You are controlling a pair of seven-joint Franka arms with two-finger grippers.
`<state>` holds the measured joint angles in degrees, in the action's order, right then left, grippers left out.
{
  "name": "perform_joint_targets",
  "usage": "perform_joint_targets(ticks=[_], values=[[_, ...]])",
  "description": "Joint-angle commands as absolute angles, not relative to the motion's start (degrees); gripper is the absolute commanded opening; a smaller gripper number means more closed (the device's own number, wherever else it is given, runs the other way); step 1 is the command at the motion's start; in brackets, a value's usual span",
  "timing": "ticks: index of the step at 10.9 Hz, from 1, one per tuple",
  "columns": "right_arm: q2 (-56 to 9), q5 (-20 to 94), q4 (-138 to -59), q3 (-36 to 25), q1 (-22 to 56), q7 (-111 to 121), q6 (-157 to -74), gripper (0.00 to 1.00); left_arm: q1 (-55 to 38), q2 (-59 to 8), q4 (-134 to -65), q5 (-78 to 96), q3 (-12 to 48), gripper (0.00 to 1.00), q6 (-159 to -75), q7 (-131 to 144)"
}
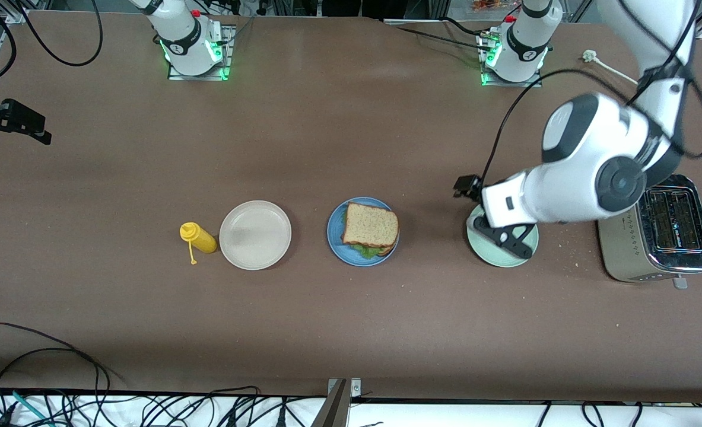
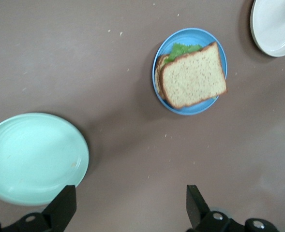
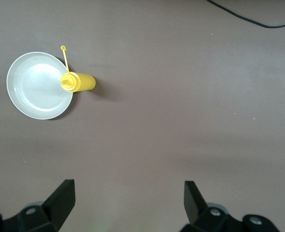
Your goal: Make sandwich in blue plate with both arms
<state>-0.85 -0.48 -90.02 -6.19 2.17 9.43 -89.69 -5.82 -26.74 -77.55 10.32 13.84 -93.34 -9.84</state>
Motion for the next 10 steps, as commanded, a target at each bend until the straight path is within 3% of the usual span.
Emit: perform_joint_targets(ticks=[1, 4, 7, 10], values=[[-0.8, -0.4, -89.1, -6.2, 2.0, 10.1, -88.9, 1.00, -6.3, -15.9, -82.5, 5.4, 11.8, 1.00, -91.0, -5.5], [-0.6, -0.4, -89.1, -6.1, 2.1, 10.1, -88.8, 1.00, -6.2, -4.0, -91.5, 3.4, 8.7, 1.00, -91.1, -3.3], [-0.7, -0.4, -89.1, -6.1, 2.0, 10.2, -88.8, 1.00, -5.2, 0.9, -94.5, 1.1, 6.3, 1.00, -91.2, -3.4], [-0.7, -0.4, -89.1, -6.1, 2.0, 10.2, -88.8, 1.00, -4.2, 1.2, -93.4, -1.8, 5.1, 1.00, -91.1, -3.2]])
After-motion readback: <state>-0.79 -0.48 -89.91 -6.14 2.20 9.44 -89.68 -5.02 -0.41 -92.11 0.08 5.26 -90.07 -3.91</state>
